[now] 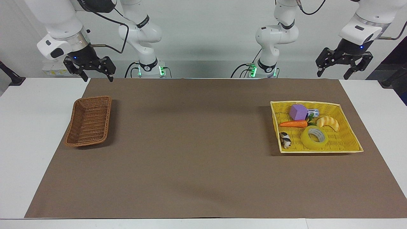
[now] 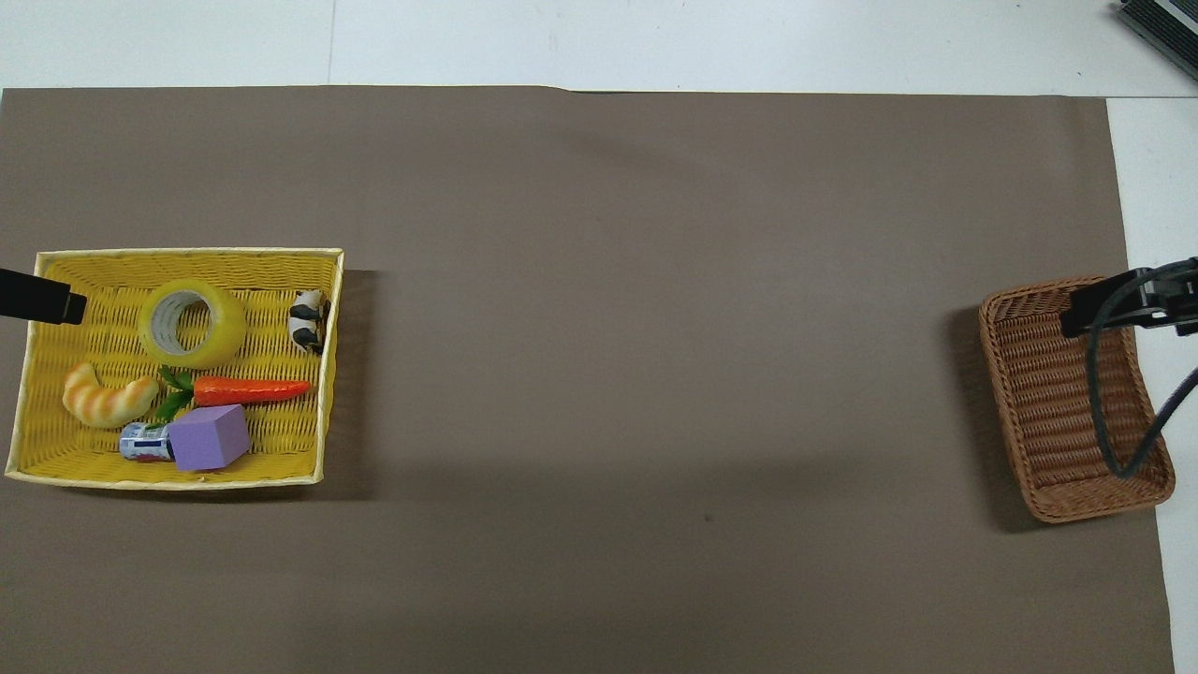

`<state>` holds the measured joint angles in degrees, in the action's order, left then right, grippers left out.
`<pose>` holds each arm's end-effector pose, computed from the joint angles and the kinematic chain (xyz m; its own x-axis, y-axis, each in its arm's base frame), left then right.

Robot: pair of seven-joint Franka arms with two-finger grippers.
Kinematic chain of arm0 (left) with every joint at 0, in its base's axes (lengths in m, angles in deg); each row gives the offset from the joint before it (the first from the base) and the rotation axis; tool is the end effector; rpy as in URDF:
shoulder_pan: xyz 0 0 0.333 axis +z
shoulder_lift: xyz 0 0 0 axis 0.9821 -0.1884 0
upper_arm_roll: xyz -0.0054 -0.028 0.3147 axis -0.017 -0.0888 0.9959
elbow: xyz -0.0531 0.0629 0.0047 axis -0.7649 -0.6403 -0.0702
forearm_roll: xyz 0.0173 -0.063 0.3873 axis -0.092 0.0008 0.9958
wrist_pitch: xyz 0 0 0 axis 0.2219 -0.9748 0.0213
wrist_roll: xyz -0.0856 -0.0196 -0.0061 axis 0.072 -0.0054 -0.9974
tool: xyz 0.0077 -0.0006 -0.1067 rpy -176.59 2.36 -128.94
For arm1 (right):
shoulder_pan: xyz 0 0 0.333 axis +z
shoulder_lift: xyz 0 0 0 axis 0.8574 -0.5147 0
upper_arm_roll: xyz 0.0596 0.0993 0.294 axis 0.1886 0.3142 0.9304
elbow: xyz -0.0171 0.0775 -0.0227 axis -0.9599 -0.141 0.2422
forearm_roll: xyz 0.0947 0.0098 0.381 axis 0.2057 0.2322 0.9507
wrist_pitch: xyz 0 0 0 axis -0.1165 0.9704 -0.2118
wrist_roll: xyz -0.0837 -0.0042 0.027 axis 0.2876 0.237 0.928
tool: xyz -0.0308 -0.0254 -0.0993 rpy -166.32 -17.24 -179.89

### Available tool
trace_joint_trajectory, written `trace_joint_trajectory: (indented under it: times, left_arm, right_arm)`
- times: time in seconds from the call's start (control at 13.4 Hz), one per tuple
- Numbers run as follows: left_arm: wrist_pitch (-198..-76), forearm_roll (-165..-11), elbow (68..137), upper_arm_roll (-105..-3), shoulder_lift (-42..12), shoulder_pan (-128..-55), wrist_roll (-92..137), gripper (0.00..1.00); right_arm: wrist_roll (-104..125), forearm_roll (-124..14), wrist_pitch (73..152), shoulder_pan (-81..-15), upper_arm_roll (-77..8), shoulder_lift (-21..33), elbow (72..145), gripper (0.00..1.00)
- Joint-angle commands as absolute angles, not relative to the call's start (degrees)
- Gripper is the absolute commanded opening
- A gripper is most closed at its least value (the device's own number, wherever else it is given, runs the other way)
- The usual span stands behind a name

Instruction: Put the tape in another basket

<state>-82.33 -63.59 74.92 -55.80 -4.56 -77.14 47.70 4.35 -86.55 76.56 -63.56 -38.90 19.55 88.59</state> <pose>0.5373 -0.0286 0.6884 0.9752 -0.2170 0.0446 -0.2172 -0.9761 0.0006 0.5494 -0.0221 0.6446 0.9973 -0.0090 -0.0730 -0.0081 -0.9999 0.0125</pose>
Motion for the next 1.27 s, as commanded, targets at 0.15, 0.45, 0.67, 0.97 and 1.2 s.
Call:
trace_joint_trajectory:
  times: [0.15, 0.45, 0.67, 0.97, 1.2]
  left_arm:
    - [-82.49, -64.12, 77.40, -55.57, -2.64, -77.12, 47.78, 1.00]
    - [-83.63, -64.30, 78.38, -55.57, -2.29, -76.68, 47.88, 1.00]
    - [-86.52, -64.30, 81.36, -55.13, -2.20, -76.59, 48.40, 1.00]
    - [-93.02, -64.38, 88.20, -54.78, -2.20, -74.66, 53.14, 1.00]
    - [-101.63, -64.39, 94.62, -54.78, -2.55, -72.03, 55.34, 1.00]
  right_arm:
    - [5.40, -87.12, 77.48, -63.60, -38.82, 20.44, 90.11, 1.00]
    - [5.23, -87.12, 77.48, -63.51, -38.82, 20.79, 90.63, 1.00]
    - [5.22, -87.12, 77.48, -63.51, -38.82, 20.88, 90.63, 1.00]
    - [5.22, -87.12, 77.39, -63.51, -38.82, 20.88, 90.72, 1.00]
    - [5.14, -87.03, 77.48, -63.51, -38.82, 20.88, 90.72, 1.00]
